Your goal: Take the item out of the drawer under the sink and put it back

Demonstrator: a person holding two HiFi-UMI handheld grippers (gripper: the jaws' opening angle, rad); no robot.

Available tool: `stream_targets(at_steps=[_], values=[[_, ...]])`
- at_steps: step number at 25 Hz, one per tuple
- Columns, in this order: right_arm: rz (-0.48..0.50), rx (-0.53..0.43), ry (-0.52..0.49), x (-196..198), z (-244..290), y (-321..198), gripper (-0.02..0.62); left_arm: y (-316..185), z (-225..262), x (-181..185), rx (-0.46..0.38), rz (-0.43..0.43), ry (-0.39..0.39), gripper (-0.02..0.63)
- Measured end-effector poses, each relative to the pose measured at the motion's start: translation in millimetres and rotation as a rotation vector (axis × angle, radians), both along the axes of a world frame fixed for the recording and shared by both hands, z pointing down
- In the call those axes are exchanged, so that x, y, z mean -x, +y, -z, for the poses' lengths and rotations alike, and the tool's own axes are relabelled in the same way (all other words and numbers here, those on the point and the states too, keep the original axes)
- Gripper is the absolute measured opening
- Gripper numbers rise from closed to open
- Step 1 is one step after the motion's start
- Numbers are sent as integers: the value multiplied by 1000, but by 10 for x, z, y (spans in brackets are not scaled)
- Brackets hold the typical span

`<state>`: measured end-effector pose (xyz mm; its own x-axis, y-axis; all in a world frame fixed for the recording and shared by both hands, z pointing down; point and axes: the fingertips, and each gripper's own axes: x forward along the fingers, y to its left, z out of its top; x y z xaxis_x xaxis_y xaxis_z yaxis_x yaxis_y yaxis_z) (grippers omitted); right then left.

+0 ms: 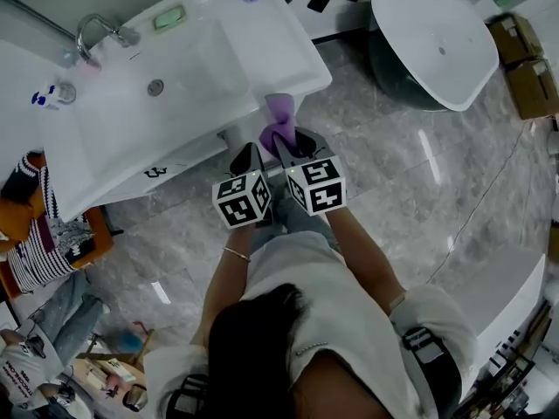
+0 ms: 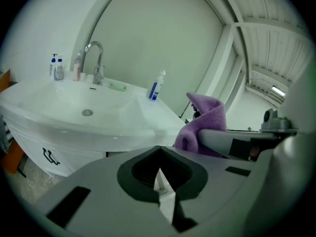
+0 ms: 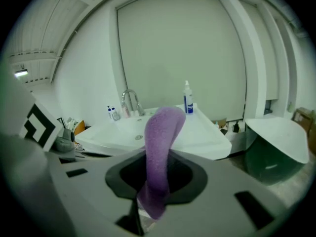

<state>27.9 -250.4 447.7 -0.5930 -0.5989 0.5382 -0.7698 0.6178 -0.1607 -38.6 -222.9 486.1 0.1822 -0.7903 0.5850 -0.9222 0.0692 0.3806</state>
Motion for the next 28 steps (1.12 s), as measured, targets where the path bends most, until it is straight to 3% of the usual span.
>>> stream_targets(at_steps=[9,28], values=[[-42,-99,-26,-140,286,65,86,-41,358,-137,-108,-25,-60,3],[1,-136,-14,-62,374,220,86,81,422,-100,-141,-17,-87,3]])
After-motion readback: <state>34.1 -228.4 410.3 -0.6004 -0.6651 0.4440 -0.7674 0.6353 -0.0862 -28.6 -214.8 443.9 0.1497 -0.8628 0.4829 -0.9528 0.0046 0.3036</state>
